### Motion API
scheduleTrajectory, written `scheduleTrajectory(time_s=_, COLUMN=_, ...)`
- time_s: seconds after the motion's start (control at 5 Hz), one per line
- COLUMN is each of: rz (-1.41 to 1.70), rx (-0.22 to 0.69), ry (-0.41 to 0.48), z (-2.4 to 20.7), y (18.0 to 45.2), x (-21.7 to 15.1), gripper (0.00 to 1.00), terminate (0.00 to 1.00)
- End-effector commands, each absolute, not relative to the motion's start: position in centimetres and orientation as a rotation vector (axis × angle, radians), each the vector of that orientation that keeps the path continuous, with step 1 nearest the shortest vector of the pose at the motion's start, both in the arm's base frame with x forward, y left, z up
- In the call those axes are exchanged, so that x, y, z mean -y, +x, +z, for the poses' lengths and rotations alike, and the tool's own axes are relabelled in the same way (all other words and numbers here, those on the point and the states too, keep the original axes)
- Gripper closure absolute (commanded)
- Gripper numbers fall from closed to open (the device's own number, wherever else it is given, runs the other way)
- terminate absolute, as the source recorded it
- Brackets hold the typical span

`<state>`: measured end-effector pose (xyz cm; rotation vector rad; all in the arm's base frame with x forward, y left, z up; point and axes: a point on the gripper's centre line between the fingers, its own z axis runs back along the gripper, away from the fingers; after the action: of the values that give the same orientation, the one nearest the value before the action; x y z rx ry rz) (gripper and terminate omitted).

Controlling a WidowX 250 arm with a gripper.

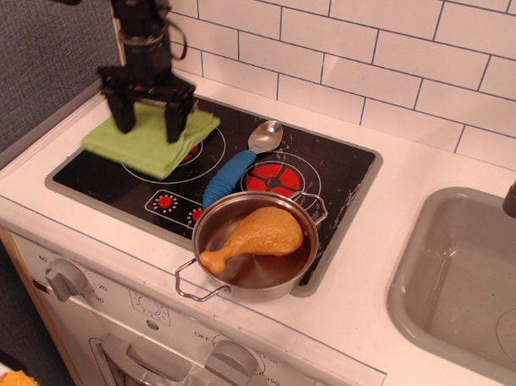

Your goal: Move the cloth from down to up side

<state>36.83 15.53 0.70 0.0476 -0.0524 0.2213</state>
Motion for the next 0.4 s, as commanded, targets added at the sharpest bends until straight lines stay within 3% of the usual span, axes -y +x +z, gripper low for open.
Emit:
scheduleTrajectory(time_s=0.0, rz=0.162, rx=0.073, ry=0.007, z=-0.05, y=40.9, x=-11.57, gripper=0.0, terminate=0.0)
scheduleTrajectory(time_s=0.2, rz=0.137, rx=0.068, ry=0.012, z=-0.01, y=41.71, x=-10.73, gripper=0.0, terminate=0.0)
